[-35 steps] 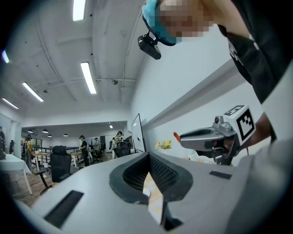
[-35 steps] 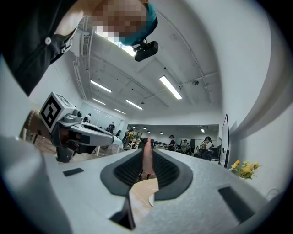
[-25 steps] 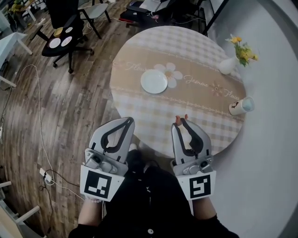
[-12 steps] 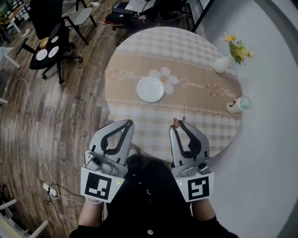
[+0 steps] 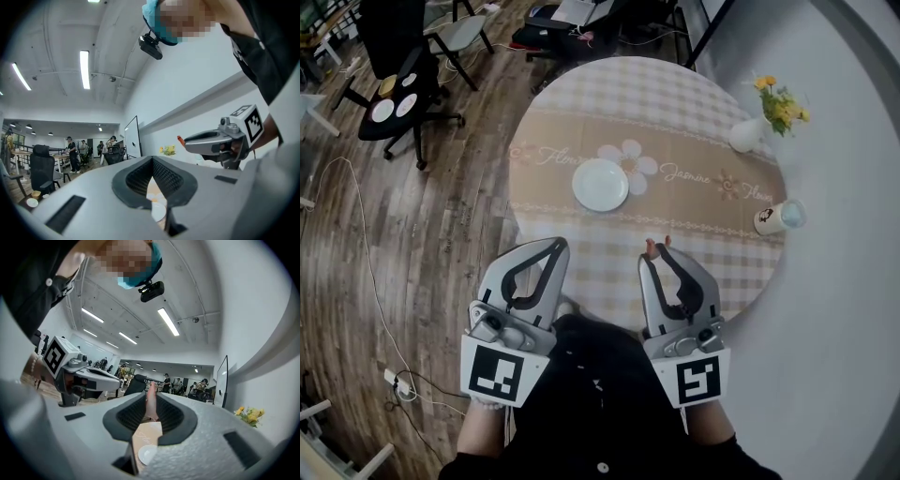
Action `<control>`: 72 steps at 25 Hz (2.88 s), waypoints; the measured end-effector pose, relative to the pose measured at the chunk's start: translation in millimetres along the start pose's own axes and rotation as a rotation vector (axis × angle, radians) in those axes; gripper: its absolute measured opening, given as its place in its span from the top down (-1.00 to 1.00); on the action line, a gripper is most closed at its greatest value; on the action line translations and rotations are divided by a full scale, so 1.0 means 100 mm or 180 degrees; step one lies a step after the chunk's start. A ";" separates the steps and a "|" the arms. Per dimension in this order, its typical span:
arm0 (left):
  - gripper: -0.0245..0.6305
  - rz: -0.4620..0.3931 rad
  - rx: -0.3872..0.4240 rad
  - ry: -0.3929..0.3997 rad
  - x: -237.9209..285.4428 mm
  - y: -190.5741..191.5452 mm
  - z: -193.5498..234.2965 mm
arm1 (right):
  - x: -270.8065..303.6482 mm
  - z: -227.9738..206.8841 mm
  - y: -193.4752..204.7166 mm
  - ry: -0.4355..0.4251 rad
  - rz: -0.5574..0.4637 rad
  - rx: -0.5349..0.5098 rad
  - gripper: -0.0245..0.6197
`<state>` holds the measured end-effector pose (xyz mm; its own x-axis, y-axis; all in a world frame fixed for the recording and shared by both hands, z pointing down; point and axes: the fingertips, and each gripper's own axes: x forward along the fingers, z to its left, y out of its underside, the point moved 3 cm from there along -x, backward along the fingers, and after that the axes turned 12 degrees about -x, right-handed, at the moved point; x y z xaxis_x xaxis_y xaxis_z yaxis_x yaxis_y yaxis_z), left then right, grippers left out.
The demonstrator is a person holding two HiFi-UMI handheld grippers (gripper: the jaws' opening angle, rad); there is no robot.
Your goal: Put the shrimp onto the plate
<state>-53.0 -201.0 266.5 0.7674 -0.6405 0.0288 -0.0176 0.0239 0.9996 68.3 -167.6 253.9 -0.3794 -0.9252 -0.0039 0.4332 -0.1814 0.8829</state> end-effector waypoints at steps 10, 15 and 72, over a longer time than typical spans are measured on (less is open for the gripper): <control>0.93 -0.0005 0.0036 -0.0252 0.08 -0.06 0.01 | 0.11 -0.15 0.06 -0.0218 -0.0138 -0.0008 0.76; 0.93 0.0037 0.0044 -0.0320 0.05 -0.04 0.01 | 0.19 -0.13 0.09 -0.0329 -0.0190 0.0004 0.76; 0.93 0.0308 -0.0243 -0.1024 -0.08 0.37 0.35 | 1.54 0.44 2.49 -0.1231 0.1095 0.0101 0.76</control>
<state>-82.4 -222.4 303.2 0.5229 -0.8415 0.1363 -0.0230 0.1459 0.9890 81.4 -340.9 493.6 -0.4964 -0.7376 0.4578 0.5635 0.1274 0.8162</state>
